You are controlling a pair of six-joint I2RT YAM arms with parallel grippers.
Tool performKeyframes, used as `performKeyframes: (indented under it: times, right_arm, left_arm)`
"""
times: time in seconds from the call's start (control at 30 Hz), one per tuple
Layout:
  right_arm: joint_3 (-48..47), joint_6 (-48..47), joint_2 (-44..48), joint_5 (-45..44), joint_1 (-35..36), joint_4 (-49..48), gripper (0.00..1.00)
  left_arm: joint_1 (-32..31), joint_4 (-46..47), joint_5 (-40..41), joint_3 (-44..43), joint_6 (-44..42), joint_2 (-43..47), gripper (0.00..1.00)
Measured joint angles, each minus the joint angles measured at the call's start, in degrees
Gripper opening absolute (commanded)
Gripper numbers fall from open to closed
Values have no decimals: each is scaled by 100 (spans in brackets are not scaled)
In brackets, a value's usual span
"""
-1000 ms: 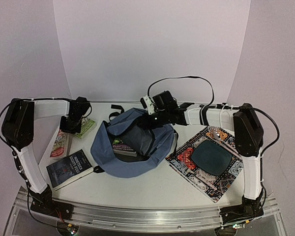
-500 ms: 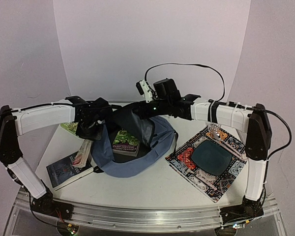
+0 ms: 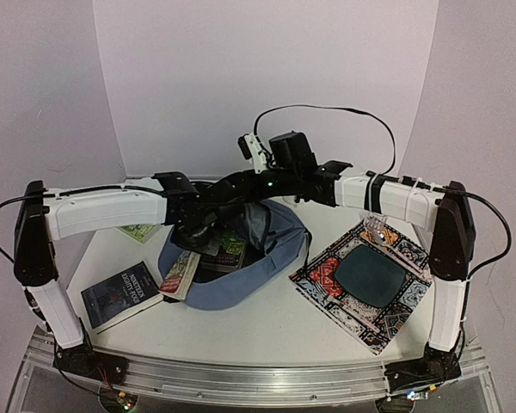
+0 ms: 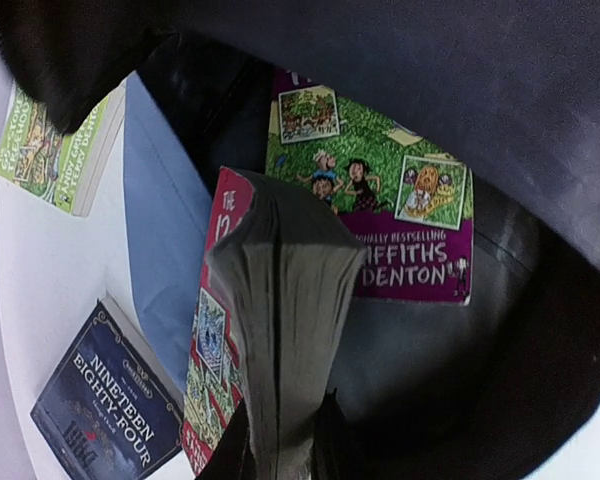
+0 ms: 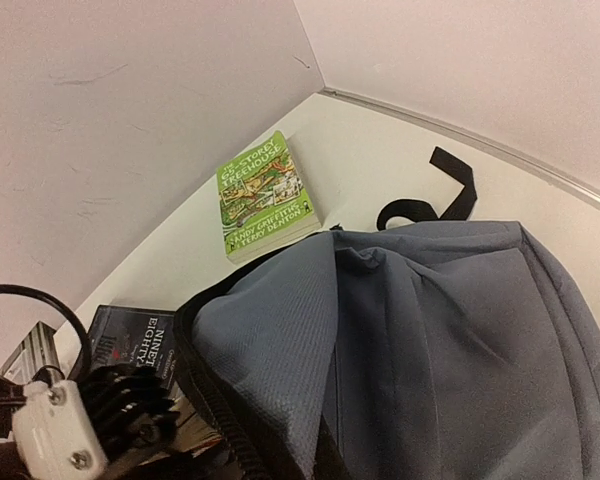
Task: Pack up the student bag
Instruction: Place the book in the largest pocket of the bag.
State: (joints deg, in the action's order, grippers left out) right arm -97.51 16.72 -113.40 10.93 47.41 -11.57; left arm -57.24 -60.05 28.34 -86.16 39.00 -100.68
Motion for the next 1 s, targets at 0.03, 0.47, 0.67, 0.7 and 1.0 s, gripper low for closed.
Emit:
performKeyframes:
  times: [0.03, 0.47, 0.67, 0.7, 1.0]
  right_arm:
    - [0, 10, 0, 7, 12, 0, 0]
    - [77, 244, 2, -88, 10, -88, 0]
    - [131, 292, 2, -27, 61, -103, 0]
    - [131, 299, 2, -19, 67, -117, 0]
    - [169, 393, 1, 1, 79, -159, 0]
  left_arm:
    - [-14, -5, 79, -94, -27, -132, 0]
    - [-73, 829, 871, -338, -658, -666, 55]
    - [-75, 1161, 475, 424, -494, -198, 75]
    - [-73, 1183, 386, 540, -453, -71, 77]
    - [14, 1294, -791, 1480, -65, 1360, 88]
